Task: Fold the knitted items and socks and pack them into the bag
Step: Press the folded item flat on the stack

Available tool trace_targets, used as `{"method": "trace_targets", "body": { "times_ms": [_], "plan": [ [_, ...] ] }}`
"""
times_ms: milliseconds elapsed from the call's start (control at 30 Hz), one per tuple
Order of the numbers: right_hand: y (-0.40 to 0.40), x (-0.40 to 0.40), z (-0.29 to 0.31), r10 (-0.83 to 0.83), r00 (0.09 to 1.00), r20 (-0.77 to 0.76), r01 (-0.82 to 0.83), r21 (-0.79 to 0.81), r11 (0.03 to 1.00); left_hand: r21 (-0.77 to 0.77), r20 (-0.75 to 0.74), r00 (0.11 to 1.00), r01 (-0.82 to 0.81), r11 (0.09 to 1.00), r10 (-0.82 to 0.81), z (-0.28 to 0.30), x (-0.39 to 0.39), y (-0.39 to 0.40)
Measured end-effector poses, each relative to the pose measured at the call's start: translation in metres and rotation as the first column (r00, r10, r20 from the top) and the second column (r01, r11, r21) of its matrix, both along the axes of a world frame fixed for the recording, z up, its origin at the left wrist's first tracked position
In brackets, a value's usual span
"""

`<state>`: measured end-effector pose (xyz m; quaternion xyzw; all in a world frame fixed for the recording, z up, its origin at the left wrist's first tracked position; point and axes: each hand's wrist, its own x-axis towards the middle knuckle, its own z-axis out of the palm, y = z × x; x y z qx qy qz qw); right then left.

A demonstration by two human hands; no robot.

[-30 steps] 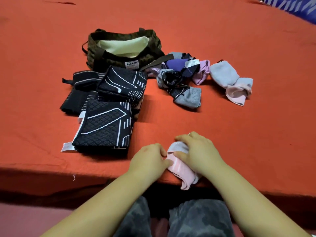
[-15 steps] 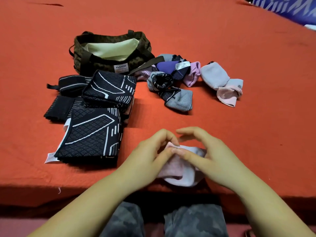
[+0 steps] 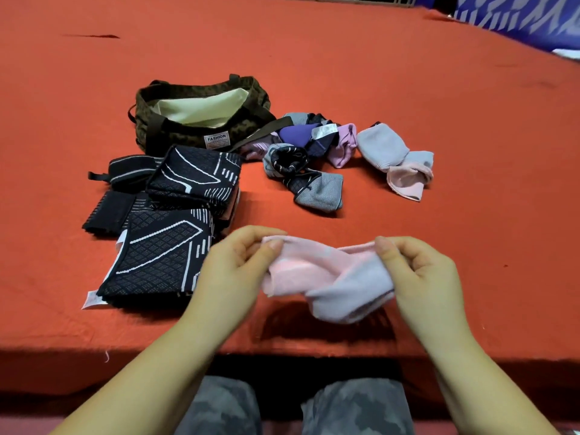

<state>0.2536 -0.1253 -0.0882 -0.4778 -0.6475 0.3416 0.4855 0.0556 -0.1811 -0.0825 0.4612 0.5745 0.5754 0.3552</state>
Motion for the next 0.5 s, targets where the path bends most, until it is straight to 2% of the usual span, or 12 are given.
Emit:
{"method": "trace_targets", "body": {
  "times_ms": [67,167,267,367,500],
  "plan": [
    [0.006,0.010,-0.003,-0.036,0.989,-0.144,0.024,-0.083,0.996,0.002,0.157,0.986,-0.054,0.999,0.053,0.003,-0.006,0.000],
    [0.015,0.021,-0.016,-0.136,0.939,-0.315,0.069,-0.215,0.974,0.000,0.271,0.951,-0.153,0.988,0.147,0.007,-0.014,-0.002],
    [0.025,0.032,-0.026,-0.198,0.895,-0.401,0.079,-0.293,0.953,0.009,0.263,0.933,-0.259,0.966,0.248,0.009,-0.023,-0.002],
    [0.031,0.037,-0.029,-0.219,0.853,-0.473,0.055,-0.336,0.940,0.006,0.248,0.928,-0.288,0.957,0.278,0.014,-0.027,-0.002],
    [0.042,0.043,-0.027,-0.264,0.831,-0.490,0.078,-0.367,0.927,0.059,0.269,0.914,-0.332,0.942,0.305,0.030,-0.032,-0.001]
  ]
}}
